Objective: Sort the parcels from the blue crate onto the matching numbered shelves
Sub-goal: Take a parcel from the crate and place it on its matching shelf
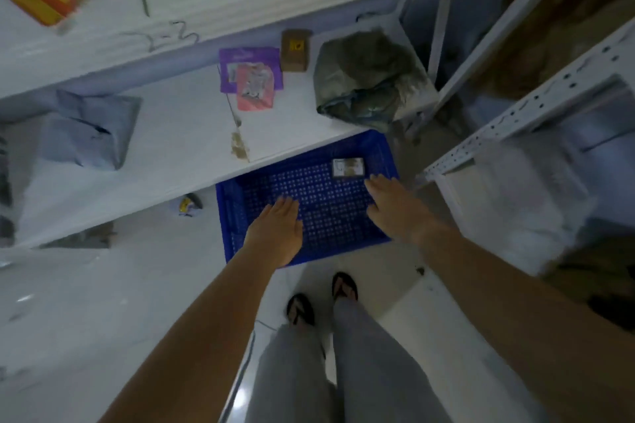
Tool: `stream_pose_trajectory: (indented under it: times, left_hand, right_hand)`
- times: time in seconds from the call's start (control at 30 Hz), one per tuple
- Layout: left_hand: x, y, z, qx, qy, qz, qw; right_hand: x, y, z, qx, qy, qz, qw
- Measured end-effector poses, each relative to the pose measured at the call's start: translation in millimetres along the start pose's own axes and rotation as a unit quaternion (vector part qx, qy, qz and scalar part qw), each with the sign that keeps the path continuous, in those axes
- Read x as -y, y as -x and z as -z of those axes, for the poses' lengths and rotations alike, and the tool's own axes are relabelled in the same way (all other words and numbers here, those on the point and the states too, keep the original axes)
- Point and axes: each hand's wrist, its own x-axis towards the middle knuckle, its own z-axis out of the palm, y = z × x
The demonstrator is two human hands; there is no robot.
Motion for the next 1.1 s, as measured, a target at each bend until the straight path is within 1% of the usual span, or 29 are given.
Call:
stream_pose_trajectory:
  times: [0.1, 0.27, 0.37, 0.43, 0.53, 0.63, 0.7, 0.77, 0.83, 0.9, 0.97, 1.0, 1.07, 1.1]
  left_hand:
    - [15.6, -78.6, -25.3, 0.011, -0.022, -0.026, 0.999]
    - [47.3, -235.6, -94.8, 0.03, -0.077, -0.06, 0.995]
    - [63.4, -320.0, -137.2, 0.039, -0.103, -0.08, 0.991]
    - [71.6, -373.1, -166.3, 0.054, -0.078, -0.064, 0.993]
    - [82.0, -449.3, -220.8, 0.067, 0.01, -0.017, 0.998]
    - [91.9, -518.6, -270.2, 0.055, 0.063, -0.001, 0.996]
    - [96.0, -562.3, -289.7, 0.031, 0.155, -0.002, 0.987]
    - [96.3, -603.1, -297.3, -0.003, 0.28, 0.009, 0.96]
    - [90.3, -637.1, -296.5, -0.037, 0.385, 0.032, 0.922]
    - [81.3, -664.1, -297.0, -0.078, 0.454, 0.063, 0.885]
    - [70.0, -685.2, -303.1, -0.09, 0.537, 0.082, 0.835]
    - [65.2, -691.7, -307.3, -0.091, 0.559, 0.091, 0.819]
    - [60.2, -696.1, -310.8, -0.109, 0.566, 0.11, 0.809]
    - [59.9, -694.1, -309.8, -0.12, 0.58, 0.118, 0.797]
  right_hand:
    - [-19.1, -67.5, -51.6, -0.017, -0.012, -0.006, 1.0]
    - [-68.9, -195.0, -147.8, 0.013, -0.03, -0.051, 0.998]
    - [-108.3, -264.6, -195.6, 0.012, -0.062, -0.089, 0.994]
    - [-134.5, -308.9, -225.2, 0.001, -0.072, -0.108, 0.992]
    - [-171.3, -371.4, -268.8, -0.005, -0.087, -0.137, 0.987]
    - [-204.6, -428.3, -311.6, -0.03, -0.16, -0.179, 0.97]
    - [-221.4, -465.3, -335.7, -0.059, -0.243, -0.215, 0.944]
    - [-232.4, -499.1, -352.6, -0.105, -0.332, -0.244, 0.905]
    - [-241.1, -528.9, -359.9, -0.19, -0.418, -0.254, 0.851]
    - [-250.0, -555.4, -357.3, -0.287, -0.485, -0.245, 0.789]
    - [-255.2, -573.1, -352.0, -0.343, -0.536, -0.244, 0.732]
    - [-256.5, -578.9, -352.0, -0.359, -0.546, -0.248, 0.715]
    - [-254.3, -582.2, -357.1, -0.382, -0.552, -0.258, 0.695]
    - [-252.4, -579.4, -361.2, -0.387, -0.562, -0.263, 0.682]
